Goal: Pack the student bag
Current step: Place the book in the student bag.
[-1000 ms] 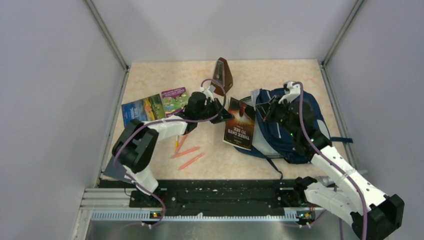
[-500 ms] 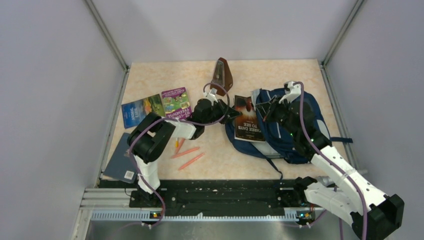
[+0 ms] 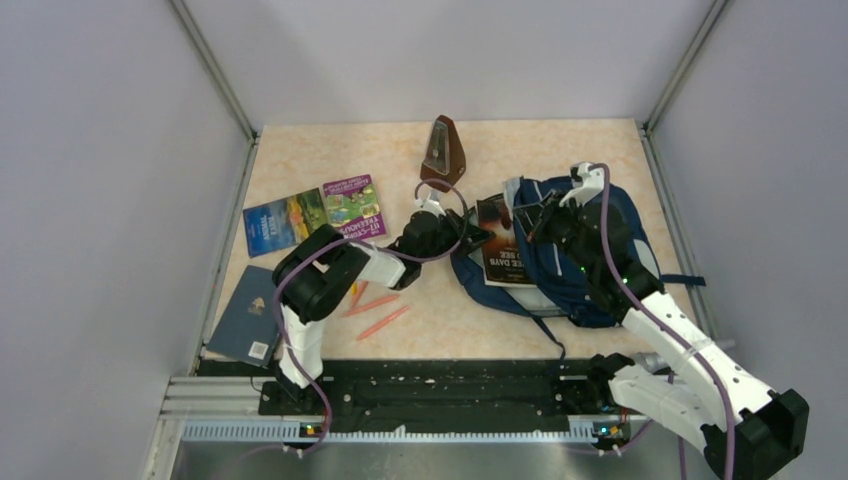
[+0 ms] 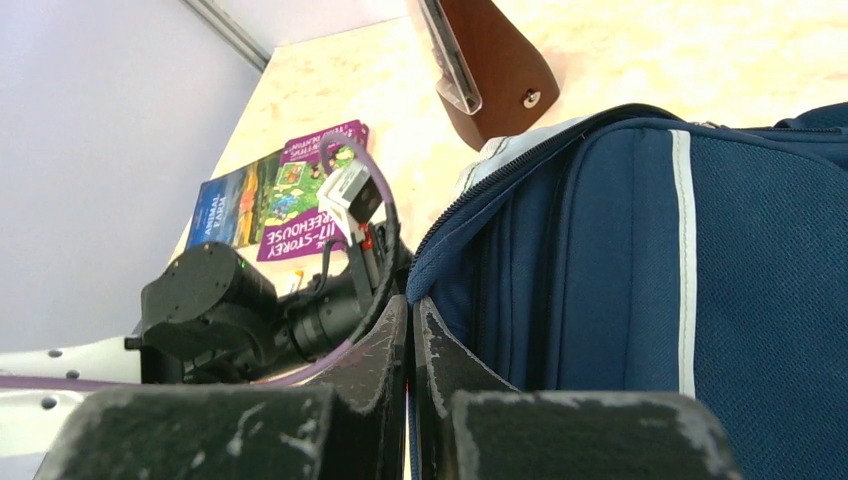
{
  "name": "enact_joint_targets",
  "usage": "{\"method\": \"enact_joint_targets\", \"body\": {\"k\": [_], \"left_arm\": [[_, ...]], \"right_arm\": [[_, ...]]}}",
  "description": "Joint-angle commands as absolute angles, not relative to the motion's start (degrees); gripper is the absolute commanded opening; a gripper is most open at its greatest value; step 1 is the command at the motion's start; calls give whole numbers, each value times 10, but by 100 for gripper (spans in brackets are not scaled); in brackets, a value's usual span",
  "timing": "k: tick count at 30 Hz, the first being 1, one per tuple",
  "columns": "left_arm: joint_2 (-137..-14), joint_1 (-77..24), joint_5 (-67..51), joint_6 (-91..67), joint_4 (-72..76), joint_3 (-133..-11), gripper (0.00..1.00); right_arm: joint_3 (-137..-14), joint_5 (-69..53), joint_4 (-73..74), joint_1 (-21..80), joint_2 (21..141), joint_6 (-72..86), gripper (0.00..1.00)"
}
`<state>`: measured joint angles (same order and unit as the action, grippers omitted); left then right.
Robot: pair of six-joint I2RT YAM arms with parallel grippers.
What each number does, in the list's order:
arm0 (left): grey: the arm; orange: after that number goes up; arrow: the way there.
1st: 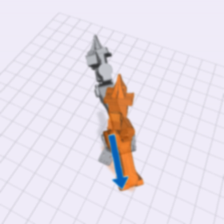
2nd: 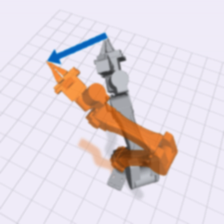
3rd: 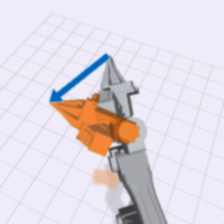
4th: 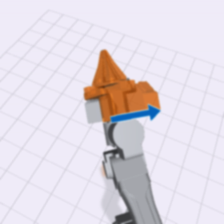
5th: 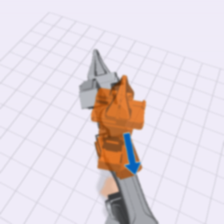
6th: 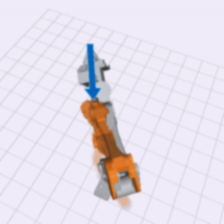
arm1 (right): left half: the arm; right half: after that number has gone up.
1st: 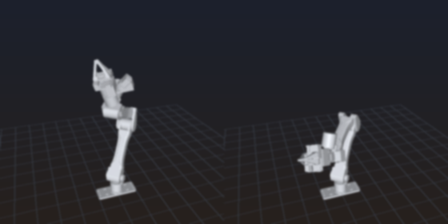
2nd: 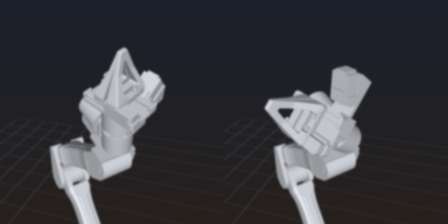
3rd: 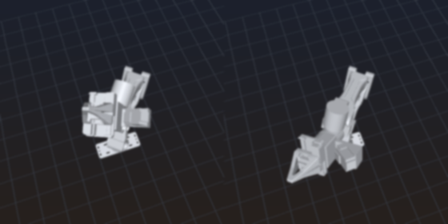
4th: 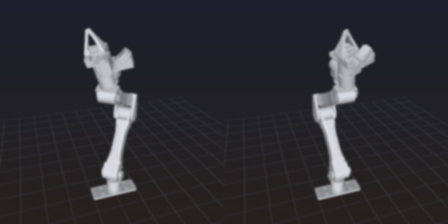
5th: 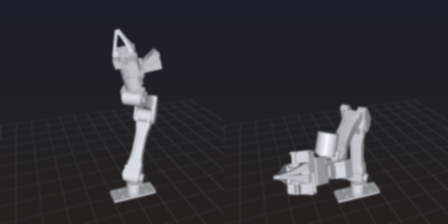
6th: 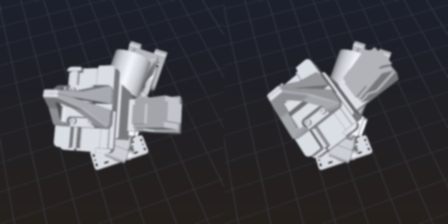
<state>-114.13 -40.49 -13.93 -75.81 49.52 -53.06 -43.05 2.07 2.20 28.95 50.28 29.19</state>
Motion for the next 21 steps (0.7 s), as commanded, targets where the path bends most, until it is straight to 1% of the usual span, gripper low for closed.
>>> {"method": "enact_joint_targets", "body": {"k": [1, 7, 12, 21], "left_arm": [[-1082, -412, -78, -786, 528, -482, 0], [-1055, -423, -65, -781, 467, -462, 0], [-1099, -425, -94, -782, 464, -507, 0], [-1146, -429, -92, -757, 409, -580, 0]], "right_arm": [[-459, 42, -45, 286, 474, 300, 0], [-452, 52, -45, 285, 469, 304, 0], [-450, 52, -46, 285, 470, 309, 0], [-454, 53, -42, 285, 462, 312, 0]]}}
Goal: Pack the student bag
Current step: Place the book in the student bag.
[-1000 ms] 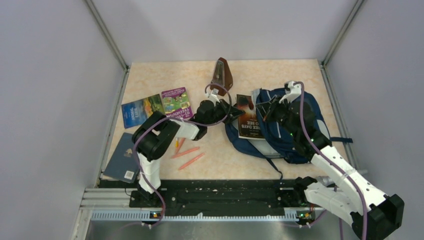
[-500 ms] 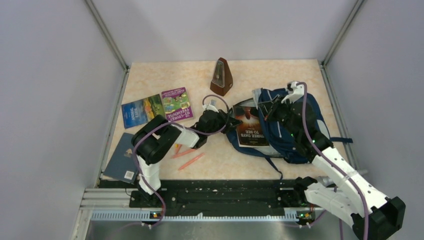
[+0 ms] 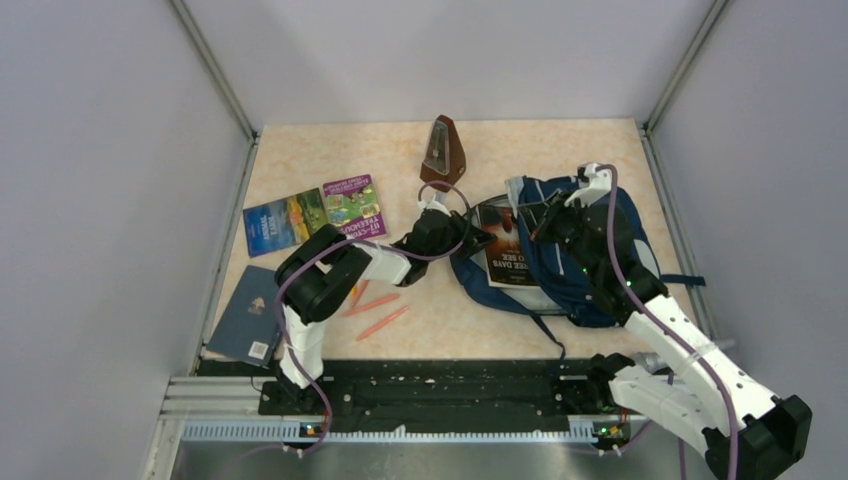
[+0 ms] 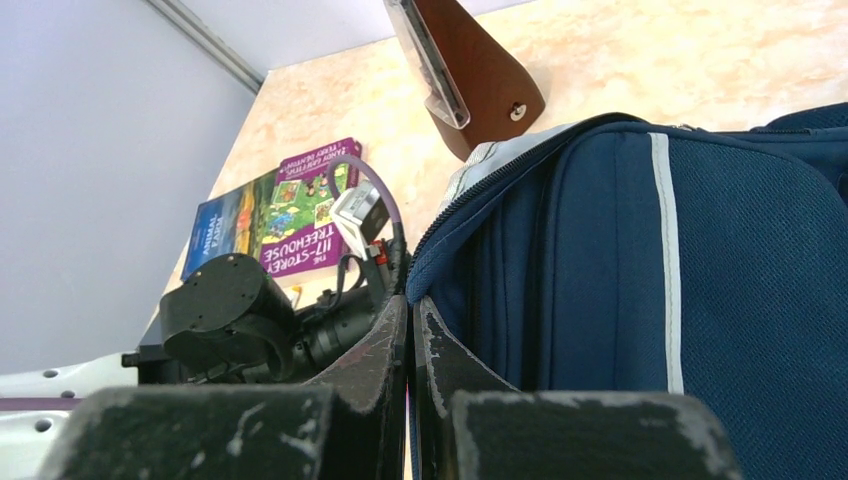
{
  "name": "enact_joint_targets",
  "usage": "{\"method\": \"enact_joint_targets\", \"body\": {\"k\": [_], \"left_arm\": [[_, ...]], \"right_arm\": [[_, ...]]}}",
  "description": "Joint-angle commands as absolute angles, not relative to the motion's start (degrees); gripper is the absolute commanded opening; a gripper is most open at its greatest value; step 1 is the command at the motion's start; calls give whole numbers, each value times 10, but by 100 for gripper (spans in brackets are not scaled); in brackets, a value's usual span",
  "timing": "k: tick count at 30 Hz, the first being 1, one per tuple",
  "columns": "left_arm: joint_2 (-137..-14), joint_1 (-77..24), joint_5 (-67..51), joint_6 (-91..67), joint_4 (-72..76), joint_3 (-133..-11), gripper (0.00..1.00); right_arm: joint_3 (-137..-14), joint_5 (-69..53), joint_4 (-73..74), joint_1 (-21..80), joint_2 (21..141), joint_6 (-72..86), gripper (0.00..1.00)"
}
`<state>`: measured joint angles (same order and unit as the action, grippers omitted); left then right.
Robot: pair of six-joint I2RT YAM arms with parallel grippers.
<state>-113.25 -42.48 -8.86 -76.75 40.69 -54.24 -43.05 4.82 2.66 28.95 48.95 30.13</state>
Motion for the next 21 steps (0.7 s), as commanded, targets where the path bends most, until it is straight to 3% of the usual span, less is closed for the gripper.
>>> {"method": "enact_joint_targets", "body": {"k": [1, 21], "left_arm": [[-1150, -431, -92, -753, 405, -587, 0], [-1192, -463, -84, -726, 390, -651, 0]], "right_arm": [[-454, 52, -43, 285, 463, 313, 0], [-452, 53, -35, 285, 457, 319, 0]]}}
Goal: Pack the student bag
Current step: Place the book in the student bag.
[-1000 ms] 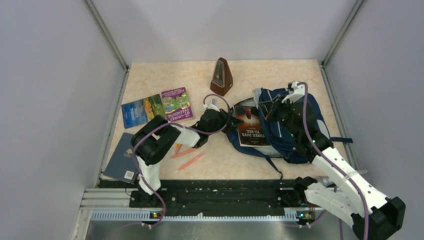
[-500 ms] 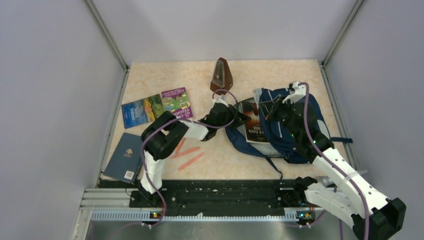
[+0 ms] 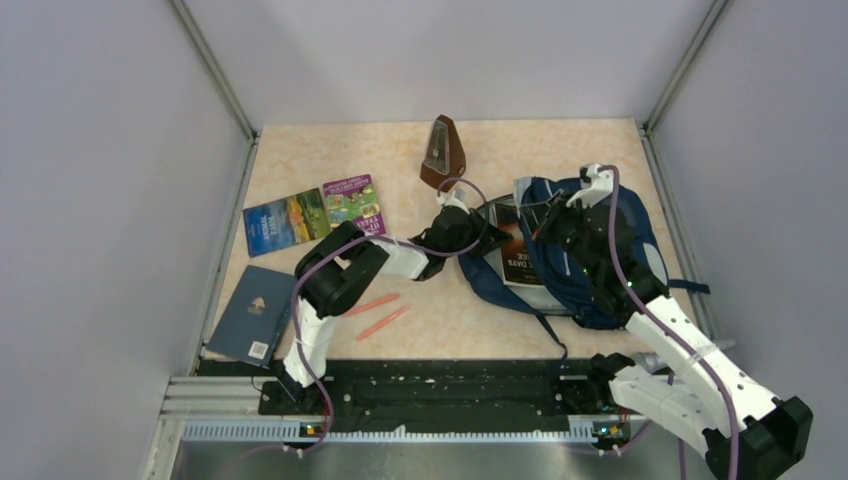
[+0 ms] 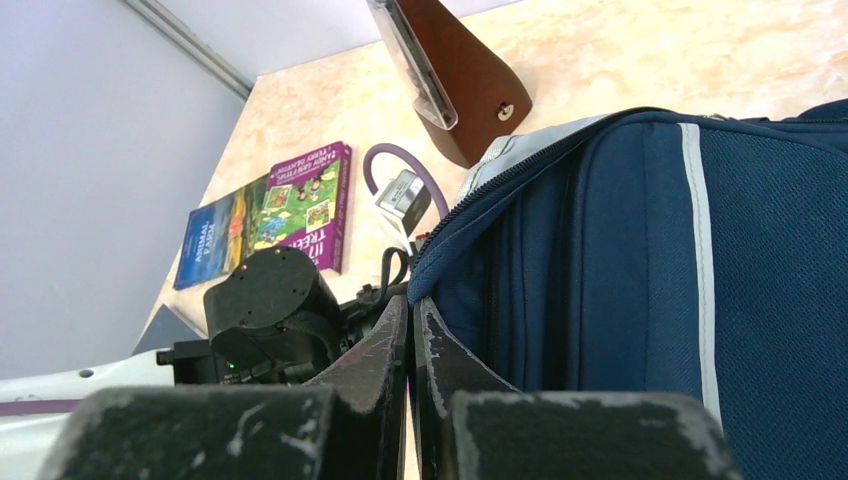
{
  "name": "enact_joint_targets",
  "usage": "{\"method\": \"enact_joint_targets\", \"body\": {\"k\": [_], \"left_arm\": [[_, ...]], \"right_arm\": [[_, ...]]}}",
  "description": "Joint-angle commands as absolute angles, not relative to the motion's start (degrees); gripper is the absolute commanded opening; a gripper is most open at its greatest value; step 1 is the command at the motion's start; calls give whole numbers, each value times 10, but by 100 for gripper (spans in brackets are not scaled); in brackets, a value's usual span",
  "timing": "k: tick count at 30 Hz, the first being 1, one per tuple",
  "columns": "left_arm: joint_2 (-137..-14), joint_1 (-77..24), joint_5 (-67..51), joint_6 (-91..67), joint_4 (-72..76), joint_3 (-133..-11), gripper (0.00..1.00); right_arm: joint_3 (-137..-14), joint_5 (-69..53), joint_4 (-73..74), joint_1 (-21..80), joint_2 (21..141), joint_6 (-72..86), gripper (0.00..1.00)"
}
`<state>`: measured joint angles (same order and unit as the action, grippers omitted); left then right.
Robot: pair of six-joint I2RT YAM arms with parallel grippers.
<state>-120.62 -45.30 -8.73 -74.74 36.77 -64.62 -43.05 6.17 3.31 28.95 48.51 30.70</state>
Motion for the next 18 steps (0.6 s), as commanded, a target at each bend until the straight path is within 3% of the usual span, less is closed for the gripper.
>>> {"method": "enact_joint_targets", "body": {"k": [1, 18], "left_arm": [[-1180, -461, -79, -721, 398, -639, 0], [-1058, -456, -96, -785, 510, -562, 0]], "right_arm": [[-452, 55, -33, 285, 454, 319, 0], [-453, 65, -31, 285, 441, 318, 0]]}}
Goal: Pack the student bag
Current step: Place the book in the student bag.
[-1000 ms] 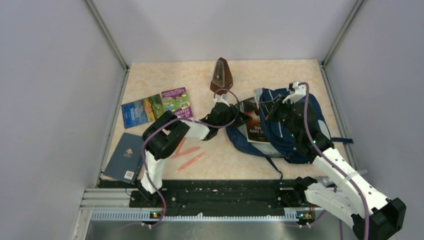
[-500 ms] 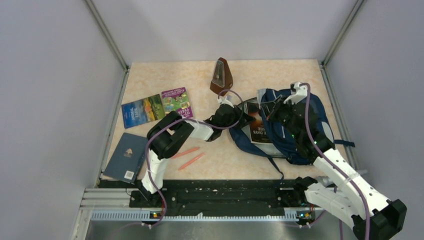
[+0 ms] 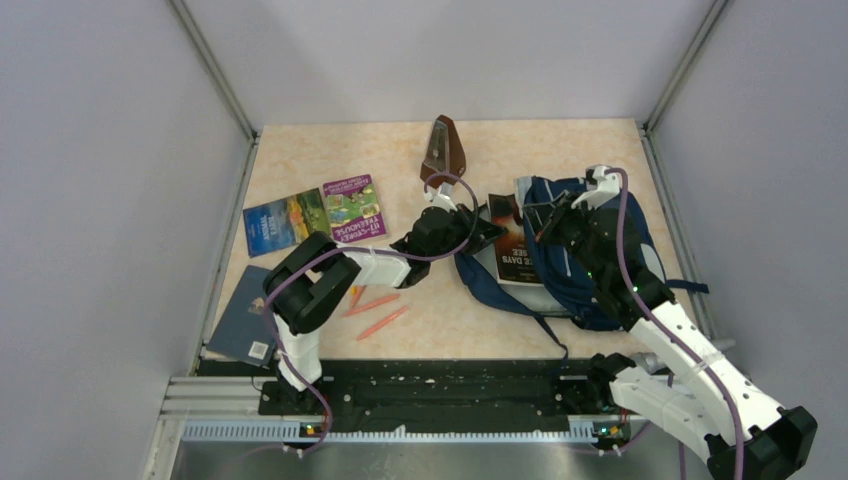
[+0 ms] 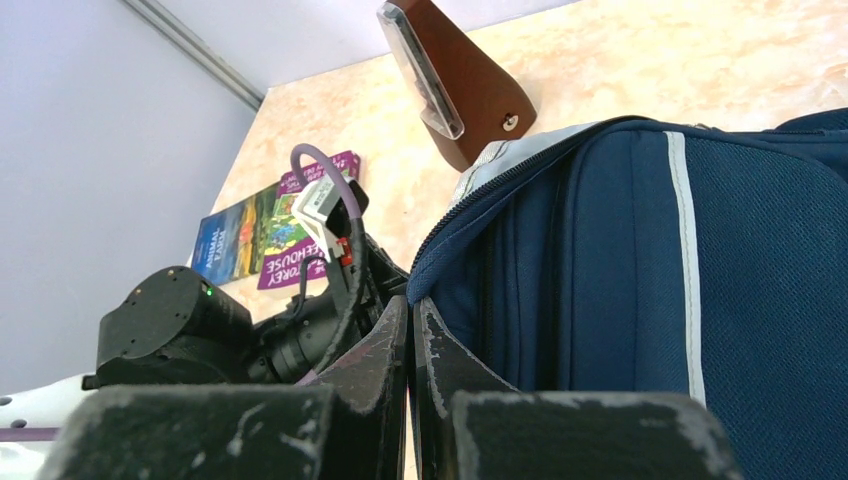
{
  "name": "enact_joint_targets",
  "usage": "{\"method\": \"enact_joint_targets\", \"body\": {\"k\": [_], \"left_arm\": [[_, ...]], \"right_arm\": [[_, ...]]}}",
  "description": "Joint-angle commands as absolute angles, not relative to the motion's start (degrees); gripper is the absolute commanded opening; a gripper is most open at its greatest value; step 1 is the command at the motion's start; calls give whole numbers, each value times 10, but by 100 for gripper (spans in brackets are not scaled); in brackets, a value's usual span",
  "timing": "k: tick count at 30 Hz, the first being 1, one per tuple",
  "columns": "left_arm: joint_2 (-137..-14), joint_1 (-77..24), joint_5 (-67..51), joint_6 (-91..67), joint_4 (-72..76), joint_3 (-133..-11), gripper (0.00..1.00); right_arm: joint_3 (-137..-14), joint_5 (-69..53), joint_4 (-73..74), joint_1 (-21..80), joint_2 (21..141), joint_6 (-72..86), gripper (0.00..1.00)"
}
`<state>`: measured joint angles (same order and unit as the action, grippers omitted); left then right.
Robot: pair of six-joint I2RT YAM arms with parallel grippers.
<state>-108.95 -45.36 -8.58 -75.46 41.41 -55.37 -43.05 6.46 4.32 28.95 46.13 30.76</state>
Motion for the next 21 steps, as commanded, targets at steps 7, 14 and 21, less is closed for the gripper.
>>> {"method": "enact_joint_targets", "body": {"k": [7, 14, 21], "left_arm": [[-1124, -467, -103, -796, 517, -606, 0], [-1198, -495, -98, -795, 516, -667, 0], [-1251, -511, -92, -826, 526, -715, 0]], "right_arm": [[-453, 65, -32, 285, 442, 322, 0], [-452, 62, -33, 285, 446, 325, 0], [-452, 61, -30, 286, 446, 324, 0]]}}
